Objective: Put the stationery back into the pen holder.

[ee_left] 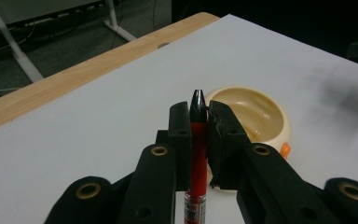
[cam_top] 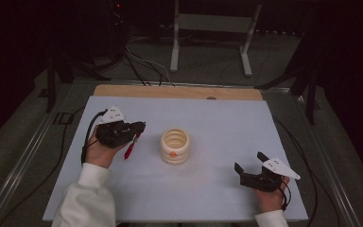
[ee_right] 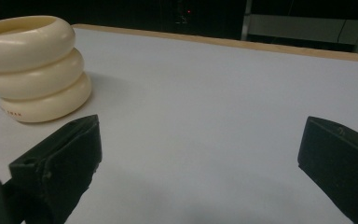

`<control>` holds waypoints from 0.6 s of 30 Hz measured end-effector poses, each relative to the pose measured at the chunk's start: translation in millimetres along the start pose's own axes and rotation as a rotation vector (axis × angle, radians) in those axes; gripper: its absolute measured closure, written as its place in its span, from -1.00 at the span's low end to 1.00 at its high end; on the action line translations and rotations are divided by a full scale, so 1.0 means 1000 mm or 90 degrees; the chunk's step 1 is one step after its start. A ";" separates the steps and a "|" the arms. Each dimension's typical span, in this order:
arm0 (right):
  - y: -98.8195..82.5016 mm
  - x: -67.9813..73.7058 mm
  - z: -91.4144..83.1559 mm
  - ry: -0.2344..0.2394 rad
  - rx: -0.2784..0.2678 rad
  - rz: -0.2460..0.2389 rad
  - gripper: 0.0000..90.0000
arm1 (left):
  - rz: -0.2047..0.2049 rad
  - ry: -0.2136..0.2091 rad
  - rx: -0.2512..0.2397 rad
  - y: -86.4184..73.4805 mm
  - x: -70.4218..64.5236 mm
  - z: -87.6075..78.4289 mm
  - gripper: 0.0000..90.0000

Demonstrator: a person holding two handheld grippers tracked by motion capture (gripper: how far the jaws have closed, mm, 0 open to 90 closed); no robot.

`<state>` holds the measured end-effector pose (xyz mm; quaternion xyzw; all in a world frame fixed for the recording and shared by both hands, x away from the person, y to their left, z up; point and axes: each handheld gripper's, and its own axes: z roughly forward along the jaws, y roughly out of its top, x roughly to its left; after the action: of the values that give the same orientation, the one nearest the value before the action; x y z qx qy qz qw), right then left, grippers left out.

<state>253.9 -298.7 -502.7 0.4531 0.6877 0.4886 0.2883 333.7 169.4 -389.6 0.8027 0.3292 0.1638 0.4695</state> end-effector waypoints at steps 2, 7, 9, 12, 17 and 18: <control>0.000 0.000 0.000 0.000 0.000 0.000 -1.00 | 0.000 -0.002 -0.001 0.002 0.000 0.001 0.80; 0.000 0.000 0.000 -0.001 0.000 0.000 -1.00 | 0.007 -0.007 -0.003 0.008 -0.002 0.004 0.80; 0.000 0.000 0.000 0.000 0.000 0.000 -1.00 | 0.006 -0.009 -0.007 0.011 -0.001 0.005 0.80; 0.000 0.000 0.000 0.000 0.001 -0.001 -1.00 | 0.006 -0.010 -0.012 0.015 -0.001 0.006 0.80; 0.000 0.000 0.000 0.000 0.001 -0.001 -1.00 | 0.009 -0.010 -0.022 0.023 -0.001 0.007 0.80; 0.000 -0.001 0.000 0.000 0.001 -0.001 -1.00 | 0.009 -0.012 -0.024 0.024 -0.001 0.007 0.80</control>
<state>254.5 -299.0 -502.8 0.4528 0.6882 0.4881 0.2882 346.2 155.9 -372.2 0.7976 0.3160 0.1660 0.4862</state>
